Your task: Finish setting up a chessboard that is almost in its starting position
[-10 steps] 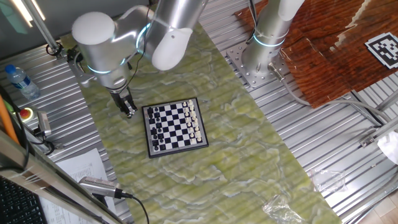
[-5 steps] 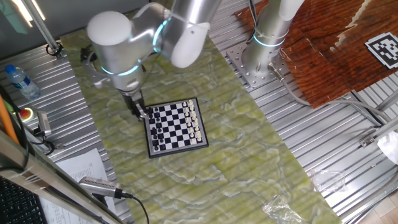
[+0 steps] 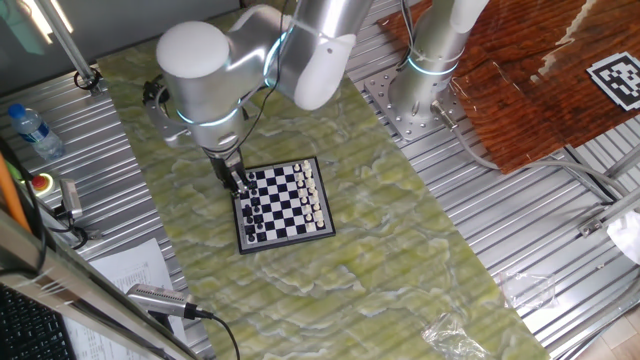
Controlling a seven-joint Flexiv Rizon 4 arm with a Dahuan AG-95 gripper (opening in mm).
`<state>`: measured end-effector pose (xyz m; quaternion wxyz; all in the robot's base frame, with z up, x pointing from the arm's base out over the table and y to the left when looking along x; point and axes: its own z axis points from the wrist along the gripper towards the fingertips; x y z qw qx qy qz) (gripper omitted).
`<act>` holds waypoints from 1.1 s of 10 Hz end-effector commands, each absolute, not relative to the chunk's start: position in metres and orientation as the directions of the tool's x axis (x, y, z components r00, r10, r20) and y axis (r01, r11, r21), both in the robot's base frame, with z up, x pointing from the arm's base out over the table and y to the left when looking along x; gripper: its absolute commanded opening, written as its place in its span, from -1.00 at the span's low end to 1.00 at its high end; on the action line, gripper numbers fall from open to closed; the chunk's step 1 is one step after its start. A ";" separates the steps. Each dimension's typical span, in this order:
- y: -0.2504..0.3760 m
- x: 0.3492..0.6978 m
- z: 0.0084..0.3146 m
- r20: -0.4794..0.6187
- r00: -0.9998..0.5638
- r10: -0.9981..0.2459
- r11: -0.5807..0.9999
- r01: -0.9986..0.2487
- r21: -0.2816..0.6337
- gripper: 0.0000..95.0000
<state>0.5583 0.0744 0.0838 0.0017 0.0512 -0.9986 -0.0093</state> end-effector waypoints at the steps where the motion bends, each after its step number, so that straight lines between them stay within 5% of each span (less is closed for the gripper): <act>1: 0.071 0.553 0.079 0.001 -0.993 -0.116 0.993 -0.116 0.016 -1.00; 11: 0.081 0.548 0.064 -0.003 -0.992 -0.127 0.992 -0.127 0.030 -1.00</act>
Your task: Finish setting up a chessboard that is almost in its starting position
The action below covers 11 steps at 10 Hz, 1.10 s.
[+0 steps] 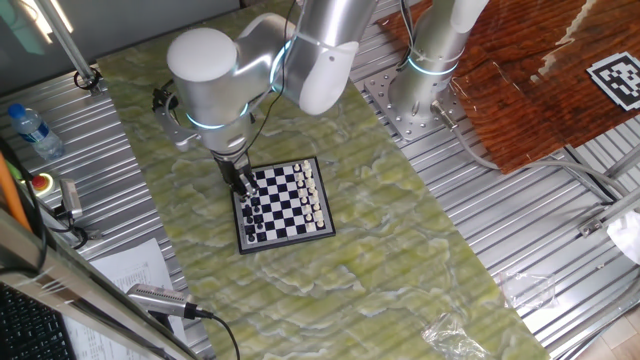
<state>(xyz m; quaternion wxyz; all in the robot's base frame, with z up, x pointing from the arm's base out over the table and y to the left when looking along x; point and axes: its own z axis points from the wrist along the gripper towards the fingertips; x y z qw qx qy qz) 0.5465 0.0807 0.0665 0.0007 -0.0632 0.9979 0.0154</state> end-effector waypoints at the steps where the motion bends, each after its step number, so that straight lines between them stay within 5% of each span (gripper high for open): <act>1: 0.081 0.548 0.061 -0.006 -0.992 -0.128 0.991 -0.128 0.030 -1.00; 11: 0.081 0.549 0.055 -0.008 -0.991 -0.134 0.990 -0.134 0.029 -1.00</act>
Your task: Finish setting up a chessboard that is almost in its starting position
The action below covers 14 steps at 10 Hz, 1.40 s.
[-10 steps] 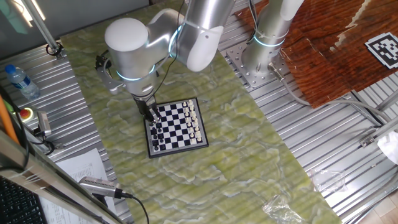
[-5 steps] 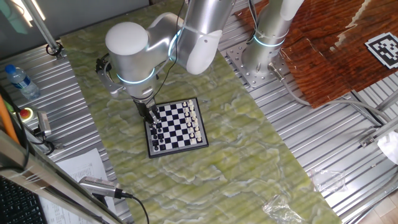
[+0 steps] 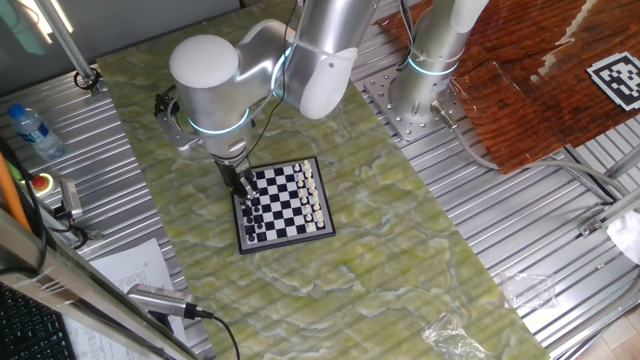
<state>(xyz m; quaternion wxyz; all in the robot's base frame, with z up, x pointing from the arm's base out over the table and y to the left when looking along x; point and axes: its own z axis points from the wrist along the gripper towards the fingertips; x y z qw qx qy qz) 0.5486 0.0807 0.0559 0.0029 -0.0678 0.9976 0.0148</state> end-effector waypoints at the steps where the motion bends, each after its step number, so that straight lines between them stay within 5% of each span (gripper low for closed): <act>1: 0.081 0.549 0.055 -0.007 -0.991 -0.132 0.991 -0.132 0.030 -1.00; 14: 0.079 0.547 0.052 0.004 -0.996 -0.094 0.995 -0.094 0.031 -1.00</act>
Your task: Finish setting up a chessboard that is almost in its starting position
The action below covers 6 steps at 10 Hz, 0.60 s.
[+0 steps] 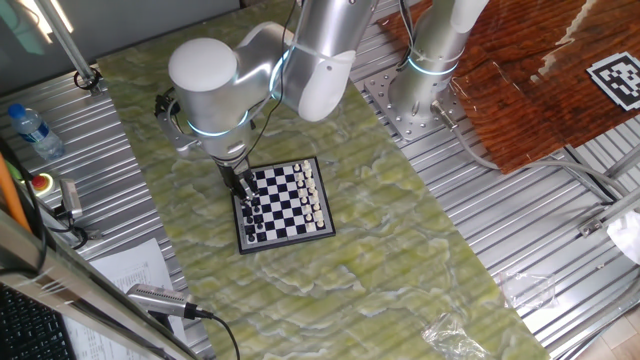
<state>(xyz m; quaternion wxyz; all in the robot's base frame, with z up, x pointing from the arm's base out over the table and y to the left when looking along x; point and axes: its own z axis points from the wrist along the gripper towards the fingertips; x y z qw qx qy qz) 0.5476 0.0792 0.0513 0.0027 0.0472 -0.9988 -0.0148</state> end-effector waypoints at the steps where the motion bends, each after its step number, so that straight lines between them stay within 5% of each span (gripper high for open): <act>1: 0.079 0.547 0.052 0.004 -0.996 -0.093 0.995 -0.092 0.032 -1.00; 6: 0.079 0.547 0.052 0.001 -0.996 -0.094 0.995 -0.093 0.036 -1.00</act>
